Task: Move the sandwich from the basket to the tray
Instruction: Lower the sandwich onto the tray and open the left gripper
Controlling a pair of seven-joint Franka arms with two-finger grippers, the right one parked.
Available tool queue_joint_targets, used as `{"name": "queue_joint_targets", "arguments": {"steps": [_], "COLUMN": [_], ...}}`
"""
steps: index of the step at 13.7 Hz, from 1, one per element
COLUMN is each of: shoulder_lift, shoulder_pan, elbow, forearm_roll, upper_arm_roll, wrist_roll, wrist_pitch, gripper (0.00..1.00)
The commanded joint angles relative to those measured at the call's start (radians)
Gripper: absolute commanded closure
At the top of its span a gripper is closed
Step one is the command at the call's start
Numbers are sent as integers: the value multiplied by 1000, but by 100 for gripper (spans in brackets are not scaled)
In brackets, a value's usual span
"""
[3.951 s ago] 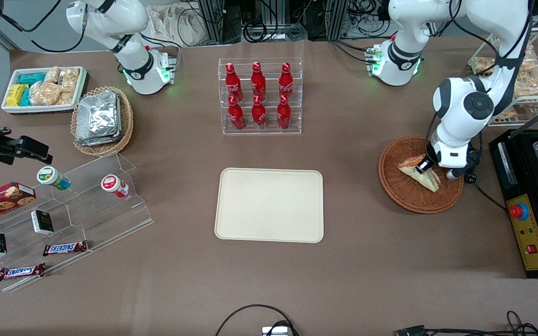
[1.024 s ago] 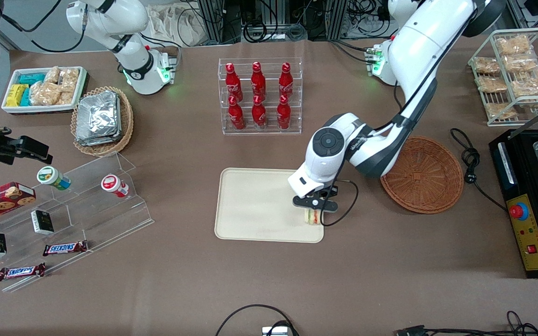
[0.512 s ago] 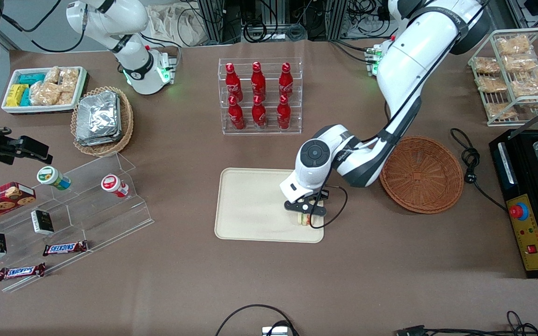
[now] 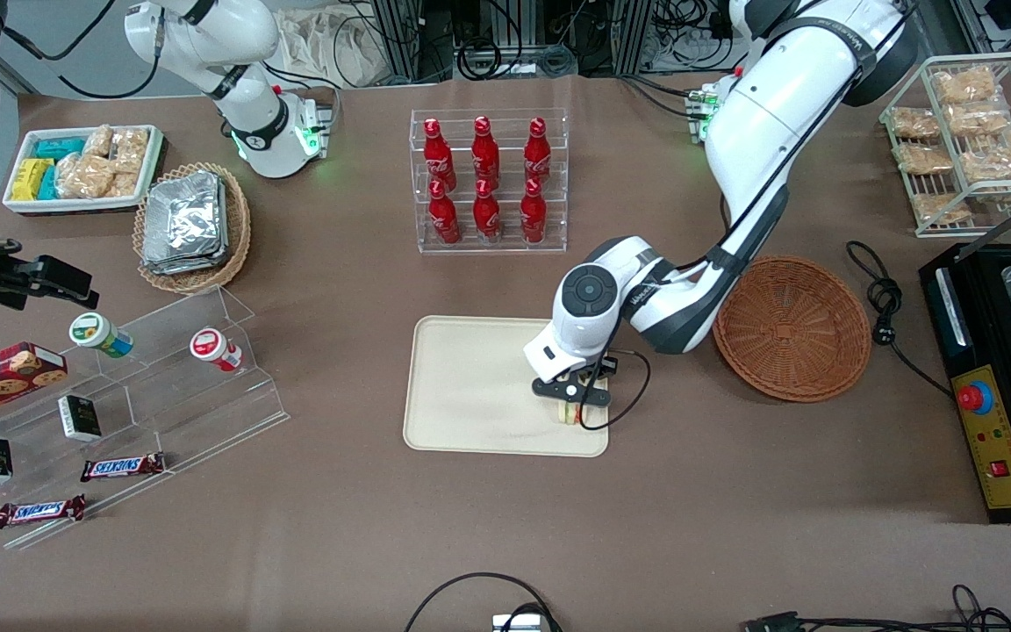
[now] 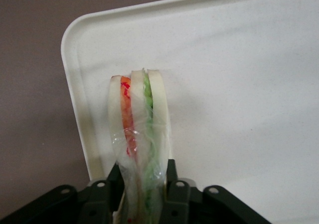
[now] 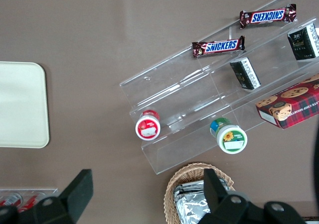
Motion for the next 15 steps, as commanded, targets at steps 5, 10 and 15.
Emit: {"name": "queue_joint_targets", "arguments": {"steps": [5,10,15], "shoulder_lift": [2,-8,-76], "shoulder_pan": [-20,-9,-8], "elbow": [55,187,261], "forearm_roll": [19,5,-61], "upper_arm_roll": [9,10,84], "wrist_roll": [-95,-154,-186], "wrist_pitch": [-38,-202,-308], "gripper": [0,0,0]}}
